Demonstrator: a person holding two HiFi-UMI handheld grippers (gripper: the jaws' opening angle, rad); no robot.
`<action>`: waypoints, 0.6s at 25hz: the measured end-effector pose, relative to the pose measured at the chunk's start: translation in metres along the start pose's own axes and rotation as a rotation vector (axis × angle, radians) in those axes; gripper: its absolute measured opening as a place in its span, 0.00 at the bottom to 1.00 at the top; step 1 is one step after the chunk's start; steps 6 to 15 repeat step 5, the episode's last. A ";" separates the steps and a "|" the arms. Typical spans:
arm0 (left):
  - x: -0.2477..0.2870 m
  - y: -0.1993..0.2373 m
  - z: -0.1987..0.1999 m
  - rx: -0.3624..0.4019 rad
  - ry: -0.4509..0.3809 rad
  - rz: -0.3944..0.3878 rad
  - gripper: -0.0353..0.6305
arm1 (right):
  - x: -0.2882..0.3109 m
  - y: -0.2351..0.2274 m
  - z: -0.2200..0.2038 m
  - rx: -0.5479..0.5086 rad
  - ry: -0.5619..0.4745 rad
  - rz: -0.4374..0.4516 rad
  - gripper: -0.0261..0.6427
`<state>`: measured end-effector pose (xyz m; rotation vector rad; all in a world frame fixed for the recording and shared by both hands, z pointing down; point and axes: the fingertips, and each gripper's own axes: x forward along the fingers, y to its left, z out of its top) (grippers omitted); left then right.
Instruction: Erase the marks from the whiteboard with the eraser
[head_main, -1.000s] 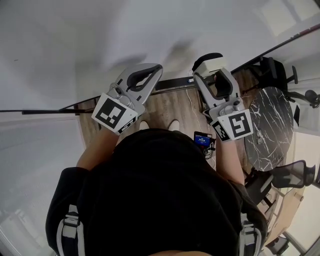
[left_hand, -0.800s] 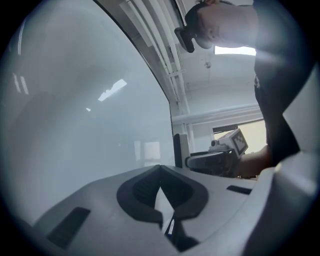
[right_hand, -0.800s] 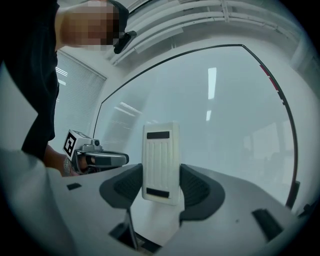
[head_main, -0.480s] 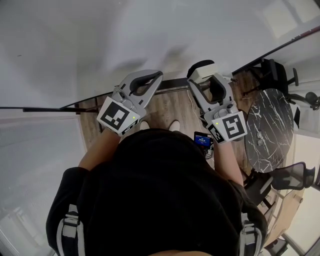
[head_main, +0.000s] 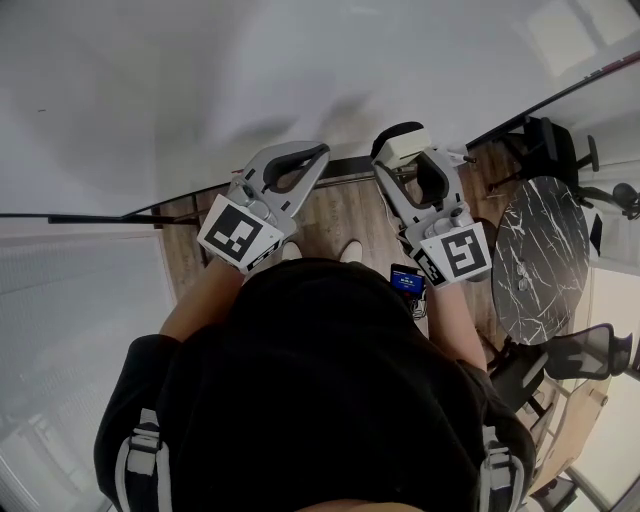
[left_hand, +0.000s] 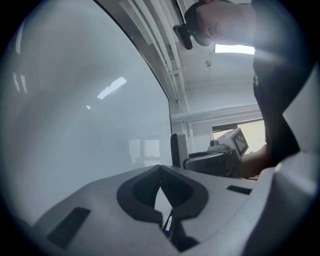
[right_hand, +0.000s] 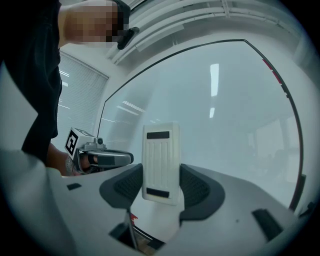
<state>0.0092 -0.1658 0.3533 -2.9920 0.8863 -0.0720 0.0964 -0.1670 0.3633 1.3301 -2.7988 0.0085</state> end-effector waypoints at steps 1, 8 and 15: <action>0.001 0.000 0.000 -0.001 0.000 0.000 0.06 | 0.000 0.000 0.000 0.001 0.001 0.000 0.39; 0.002 -0.001 0.000 -0.005 -0.002 0.000 0.06 | 0.000 0.000 -0.001 0.001 0.003 0.003 0.39; 0.002 -0.001 0.000 -0.005 -0.002 0.000 0.06 | 0.000 0.000 -0.001 0.001 0.003 0.003 0.39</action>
